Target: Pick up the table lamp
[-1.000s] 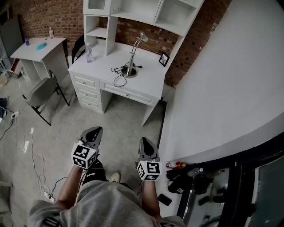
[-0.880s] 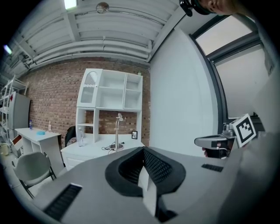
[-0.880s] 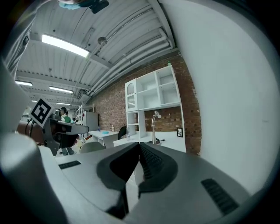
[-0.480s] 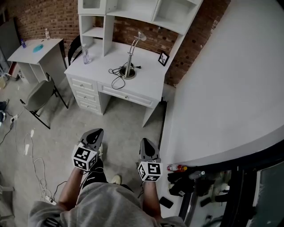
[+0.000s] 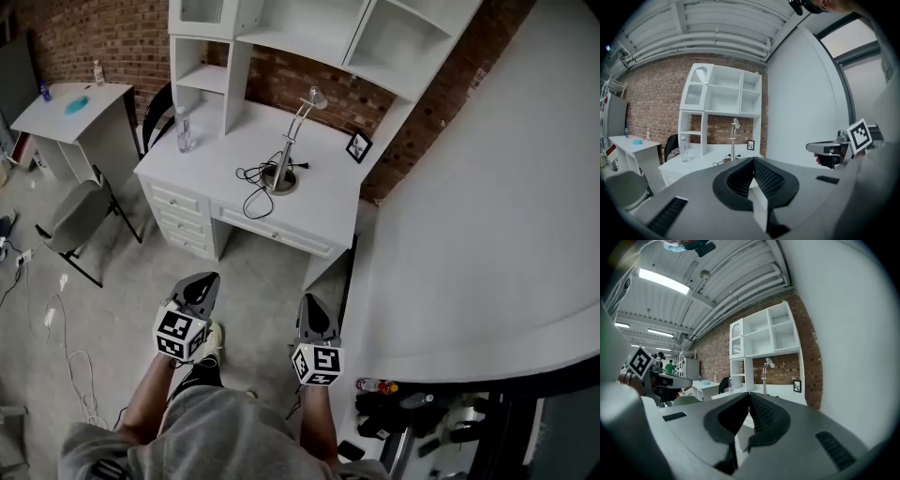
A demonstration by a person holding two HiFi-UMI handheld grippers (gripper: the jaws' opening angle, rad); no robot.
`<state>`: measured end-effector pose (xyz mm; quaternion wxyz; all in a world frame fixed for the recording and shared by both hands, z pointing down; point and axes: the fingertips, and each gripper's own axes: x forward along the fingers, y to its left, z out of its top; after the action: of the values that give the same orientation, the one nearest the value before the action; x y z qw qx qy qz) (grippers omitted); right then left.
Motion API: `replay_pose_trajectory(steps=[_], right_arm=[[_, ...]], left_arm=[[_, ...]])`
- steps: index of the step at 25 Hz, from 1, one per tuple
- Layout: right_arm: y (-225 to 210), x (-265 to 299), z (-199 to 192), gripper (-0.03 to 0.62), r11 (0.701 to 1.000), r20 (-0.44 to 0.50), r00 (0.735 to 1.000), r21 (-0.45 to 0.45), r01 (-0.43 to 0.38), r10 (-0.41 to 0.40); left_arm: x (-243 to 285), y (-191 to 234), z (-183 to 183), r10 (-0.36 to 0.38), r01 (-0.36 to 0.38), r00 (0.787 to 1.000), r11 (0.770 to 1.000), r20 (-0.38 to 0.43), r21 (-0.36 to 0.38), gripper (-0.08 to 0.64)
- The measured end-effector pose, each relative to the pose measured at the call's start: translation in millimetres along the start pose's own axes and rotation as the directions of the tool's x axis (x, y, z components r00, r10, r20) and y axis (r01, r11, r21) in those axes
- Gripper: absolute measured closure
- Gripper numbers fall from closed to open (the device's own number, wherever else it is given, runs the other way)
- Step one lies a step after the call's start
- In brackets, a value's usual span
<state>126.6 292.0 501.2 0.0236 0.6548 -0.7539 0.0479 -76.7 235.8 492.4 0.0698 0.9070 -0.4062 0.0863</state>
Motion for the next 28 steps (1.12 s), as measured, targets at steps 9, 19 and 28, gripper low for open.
replay_pose_trajectory(steps=[9,19,28], right_arm=[[3,96,25,0.569,0.998,-0.010,0.998,-0.012,0.062,-0.062],[10,185,51,0.569,0.989,0.036,0.989,-0.026,0.148,-0.147],[30,243,52,0.569,0.992,0.023,0.993,-0.038,0.117,-0.117]], left_arm=[[73,78,30,-0.077,0.077,0.997,0.997,-0.004,-0.009,0.555],[136,153,60,-0.156,0.156,0.987,0.988,0.034,0.017,0.555],[161,196,69,-0.158,0.158,0.986,0.987,0.048,0.015,0.555]])
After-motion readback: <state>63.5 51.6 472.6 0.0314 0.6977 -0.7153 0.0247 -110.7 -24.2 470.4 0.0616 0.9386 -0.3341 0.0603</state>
